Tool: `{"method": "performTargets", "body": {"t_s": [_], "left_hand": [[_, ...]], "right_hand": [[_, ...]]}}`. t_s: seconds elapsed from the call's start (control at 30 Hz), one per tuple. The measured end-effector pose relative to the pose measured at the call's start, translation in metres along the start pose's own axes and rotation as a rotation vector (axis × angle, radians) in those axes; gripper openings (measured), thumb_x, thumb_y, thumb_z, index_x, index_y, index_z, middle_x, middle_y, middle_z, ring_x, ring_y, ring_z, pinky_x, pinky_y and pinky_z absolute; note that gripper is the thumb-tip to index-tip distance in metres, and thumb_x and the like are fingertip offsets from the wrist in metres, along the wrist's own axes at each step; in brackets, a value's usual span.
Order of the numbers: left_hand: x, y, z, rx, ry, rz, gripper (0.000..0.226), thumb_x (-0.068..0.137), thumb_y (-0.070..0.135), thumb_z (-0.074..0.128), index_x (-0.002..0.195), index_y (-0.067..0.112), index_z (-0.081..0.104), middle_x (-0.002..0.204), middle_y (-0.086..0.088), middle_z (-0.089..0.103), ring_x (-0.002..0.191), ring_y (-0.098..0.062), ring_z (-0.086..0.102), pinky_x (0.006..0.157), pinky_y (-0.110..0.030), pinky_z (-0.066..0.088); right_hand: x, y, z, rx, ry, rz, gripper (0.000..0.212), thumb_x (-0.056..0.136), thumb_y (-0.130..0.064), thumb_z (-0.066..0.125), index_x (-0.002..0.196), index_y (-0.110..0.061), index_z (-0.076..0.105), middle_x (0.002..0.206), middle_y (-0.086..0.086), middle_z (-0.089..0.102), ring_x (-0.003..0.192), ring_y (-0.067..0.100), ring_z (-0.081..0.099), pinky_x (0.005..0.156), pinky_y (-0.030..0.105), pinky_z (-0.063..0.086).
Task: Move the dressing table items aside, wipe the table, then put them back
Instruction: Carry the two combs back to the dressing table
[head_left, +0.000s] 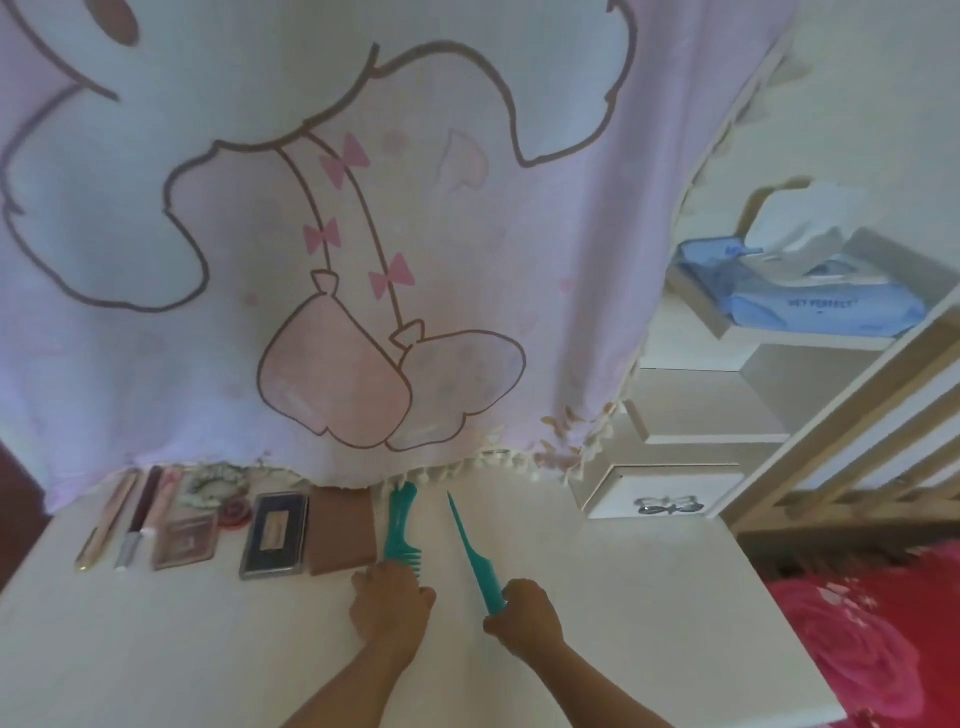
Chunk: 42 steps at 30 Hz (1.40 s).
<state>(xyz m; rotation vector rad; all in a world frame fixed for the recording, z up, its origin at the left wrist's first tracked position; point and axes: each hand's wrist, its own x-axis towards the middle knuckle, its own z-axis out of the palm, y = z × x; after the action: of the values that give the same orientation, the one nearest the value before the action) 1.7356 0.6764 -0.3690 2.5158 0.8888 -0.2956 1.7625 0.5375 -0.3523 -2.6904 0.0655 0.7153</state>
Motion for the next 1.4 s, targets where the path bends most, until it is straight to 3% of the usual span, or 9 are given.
{"method": "performTargets", "body": {"t_s": [0.17, 0.33, 0.53, 0.7, 1.03, 1.2, 1.3, 1.4], "left_hand": [[0.008, 0.005, 0.003, -0.028, 0.011, -0.051, 0.048, 0.086, 0.036, 0.05, 0.123, 0.006, 0.043, 0.124, -0.009, 0.044, 0.114, -0.022, 0.046, 0.087, -0.029, 0.045], [0.008, 0.006, 0.007, -0.03, 0.037, -0.062, 0.045, 0.09, 0.039, 0.046, 0.122, 0.009, 0.043, 0.122, -0.006, 0.044, 0.112, -0.02, 0.045, 0.09, -0.027, 0.042], [-0.001, -0.007, 0.001, 0.046, 0.107, -0.07, 0.041, 0.097, 0.042, 0.033, 0.123, 0.012, 0.044, 0.125, -0.004, 0.045, 0.114, -0.019, 0.046, 0.089, -0.029, 0.043], [-0.014, -0.033, -0.01, 0.104, 0.126, -0.132, 0.034, 0.096, 0.034, 0.033, 0.115, 0.011, 0.05, 0.119, -0.005, 0.049, 0.112, -0.02, 0.046, 0.09, -0.029, 0.041], [-0.048, -0.056, -0.025, 0.11, 0.249, -0.221, 0.028, 0.094, 0.03, 0.036, 0.107, 0.012, 0.054, 0.113, -0.003, 0.053, 0.104, -0.016, 0.048, 0.088, -0.026, 0.042], [-0.067, -0.073, -0.049, 0.107, 0.334, -0.27, 0.034, 0.095, 0.031, 0.035, 0.119, 0.012, 0.05, 0.124, -0.002, 0.05, 0.113, -0.015, 0.045, 0.093, -0.025, 0.039], [-0.083, -0.092, -0.074, 0.089, 0.414, -0.32, 0.04, 0.096, 0.031, 0.034, 0.13, 0.013, 0.044, 0.134, -0.002, 0.045, 0.122, -0.017, 0.041, 0.098, -0.027, 0.036], [-0.105, -0.117, -0.101, 0.07, 0.493, -0.403, 0.041, 0.096, 0.031, 0.035, 0.132, 0.013, 0.044, 0.138, -0.003, 0.043, 0.125, -0.018, 0.039, 0.099, -0.029, 0.035]], "right_hand": [[0.024, -0.009, -0.001, -0.104, -0.066, -0.098, 0.038, 0.081, -0.024, 0.059, 0.114, -0.006, 0.053, 0.114, 0.006, 0.051, 0.111, 0.021, 0.054, 0.082, 0.025, 0.044], [0.038, -0.019, -0.004, -0.139, -0.108, -0.183, 0.039, 0.08, -0.024, 0.059, 0.114, -0.005, 0.053, 0.121, 0.009, 0.053, 0.112, 0.022, 0.054, 0.085, 0.024, 0.044], [0.041, -0.039, 0.006, -0.093, -0.162, -0.272, 0.027, 0.081, -0.02, 0.058, 0.104, -0.006, 0.054, 0.117, 0.012, 0.056, 0.107, 0.023, 0.057, 0.071, 0.023, 0.038], [0.032, -0.055, 0.021, -0.094, -0.154, -0.325, 0.031, 0.082, -0.022, 0.054, 0.11, -0.007, 0.056, 0.115, 0.01, 0.058, 0.103, 0.024, 0.061, 0.083, 0.03, 0.05], [0.025, -0.058, 0.008, -0.178, -0.065, -0.461, 0.031, 0.092, -0.022, 0.044, 0.12, -0.01, 0.047, 0.125, 0.009, 0.04, 0.119, 0.024, 0.04, 0.09, 0.033, 0.045], [0.005, -0.085, -0.006, -0.191, -0.02, -0.648, 0.03, 0.092, -0.023, 0.045, 0.118, -0.008, 0.048, 0.126, 0.01, 0.04, 0.119, 0.024, 0.039, 0.091, 0.031, 0.044], [-0.009, -0.115, -0.001, -0.154, 0.026, -0.856, 0.038, 0.081, -0.016, 0.051, 0.118, -0.008, 0.047, 0.12, 0.011, 0.047, 0.115, 0.029, 0.045, 0.088, 0.031, 0.043], [-0.038, -0.146, -0.001, -0.232, 0.05, -1.016, 0.042, 0.078, -0.026, 0.052, 0.114, -0.006, 0.052, 0.116, 0.012, 0.054, 0.112, 0.031, 0.05, 0.091, 0.034, 0.042]]}}
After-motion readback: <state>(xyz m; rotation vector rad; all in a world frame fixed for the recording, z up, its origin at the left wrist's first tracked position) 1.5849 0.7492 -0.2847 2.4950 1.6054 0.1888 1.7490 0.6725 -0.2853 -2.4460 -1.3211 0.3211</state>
